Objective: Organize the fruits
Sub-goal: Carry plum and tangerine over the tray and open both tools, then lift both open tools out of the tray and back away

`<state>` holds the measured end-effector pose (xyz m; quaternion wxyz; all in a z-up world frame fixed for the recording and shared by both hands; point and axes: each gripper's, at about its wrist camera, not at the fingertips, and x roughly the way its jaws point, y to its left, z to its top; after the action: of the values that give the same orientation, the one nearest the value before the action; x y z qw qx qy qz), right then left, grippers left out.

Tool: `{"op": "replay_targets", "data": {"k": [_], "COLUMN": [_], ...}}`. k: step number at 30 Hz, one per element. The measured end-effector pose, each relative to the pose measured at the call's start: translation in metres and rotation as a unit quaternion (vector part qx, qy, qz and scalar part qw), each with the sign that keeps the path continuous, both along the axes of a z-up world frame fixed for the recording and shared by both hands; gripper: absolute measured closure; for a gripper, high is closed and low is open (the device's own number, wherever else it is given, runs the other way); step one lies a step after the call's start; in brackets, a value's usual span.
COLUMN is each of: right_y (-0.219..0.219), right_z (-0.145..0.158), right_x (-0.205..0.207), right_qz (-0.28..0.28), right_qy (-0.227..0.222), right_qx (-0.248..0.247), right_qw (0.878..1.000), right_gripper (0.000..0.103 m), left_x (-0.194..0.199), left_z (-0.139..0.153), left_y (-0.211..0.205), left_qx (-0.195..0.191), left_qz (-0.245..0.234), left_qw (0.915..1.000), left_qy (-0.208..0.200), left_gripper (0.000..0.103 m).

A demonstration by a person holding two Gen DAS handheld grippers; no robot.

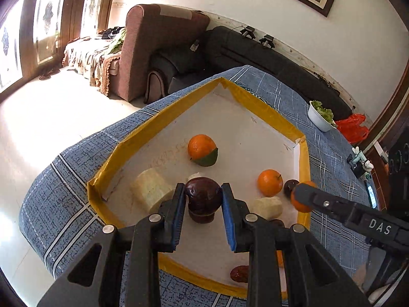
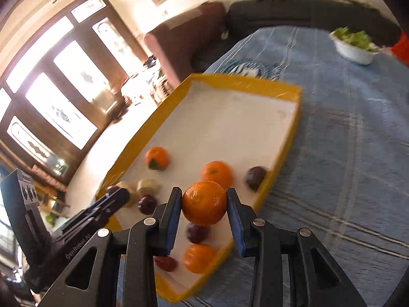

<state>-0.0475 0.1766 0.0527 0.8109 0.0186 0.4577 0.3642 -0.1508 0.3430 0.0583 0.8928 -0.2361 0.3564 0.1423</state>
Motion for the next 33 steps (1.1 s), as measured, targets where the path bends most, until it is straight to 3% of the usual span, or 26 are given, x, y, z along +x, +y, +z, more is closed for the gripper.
{"op": "replay_targets", "data": {"k": [3,6,10,13,17,19,23,28,33], "right_y": [0.023,0.038,0.047,0.043,0.018,-0.002,-0.032,-0.068,-0.095], "right_z": [-0.014,-0.021,-0.014,-0.003,0.011,0.017,0.022,0.014,0.018], "right_x": [0.003,0.008,0.009,0.007,-0.001,-0.009,-0.026,-0.044,-0.063], "right_qz": [0.020,0.020,0.017,0.012,-0.010,-0.029,-0.066,-0.103,-0.124], "right_qy": [0.025,0.031,0.007,-0.014,-0.039,-0.057,-0.089,-0.109,-0.116], "right_qx": [0.003,-0.003,-0.008,-0.012,-0.013,-0.013,-0.017,-0.039,-0.030], "right_qw": [0.999,0.999,1.000,1.000,0.999,0.998,0.994,0.988,0.985], "right_gripper": [0.063,0.062,0.049,0.047,0.047,0.047,0.042,0.040,0.038], "left_x": [-0.001,-0.005,-0.013,-0.016,-0.018,-0.021,-0.025,-0.027,-0.032], "left_z": [-0.006,-0.006,0.006,0.016,0.029,0.035,0.042,0.048,0.057], "left_y": [0.007,0.012,0.008,0.000,-0.015,-0.026,-0.044,-0.064,-0.091], "left_qx": [-0.024,-0.035,-0.011,0.012,0.073,0.111,0.162,0.163,0.172], "left_qz": [0.001,-0.001,-0.003,-0.005,0.008,0.021,0.037,0.020,-0.002], "left_qw": [0.9997,0.9994,0.9997,0.9994,0.9968,0.9930,0.9857,0.9860,0.9846], "left_qy": [0.001,-0.008,-0.022,-0.031,-0.033,-0.035,-0.032,-0.028,-0.032], "left_gripper": [0.075,0.065,0.048,0.047,0.042,0.031,0.021,0.020,0.020]}}
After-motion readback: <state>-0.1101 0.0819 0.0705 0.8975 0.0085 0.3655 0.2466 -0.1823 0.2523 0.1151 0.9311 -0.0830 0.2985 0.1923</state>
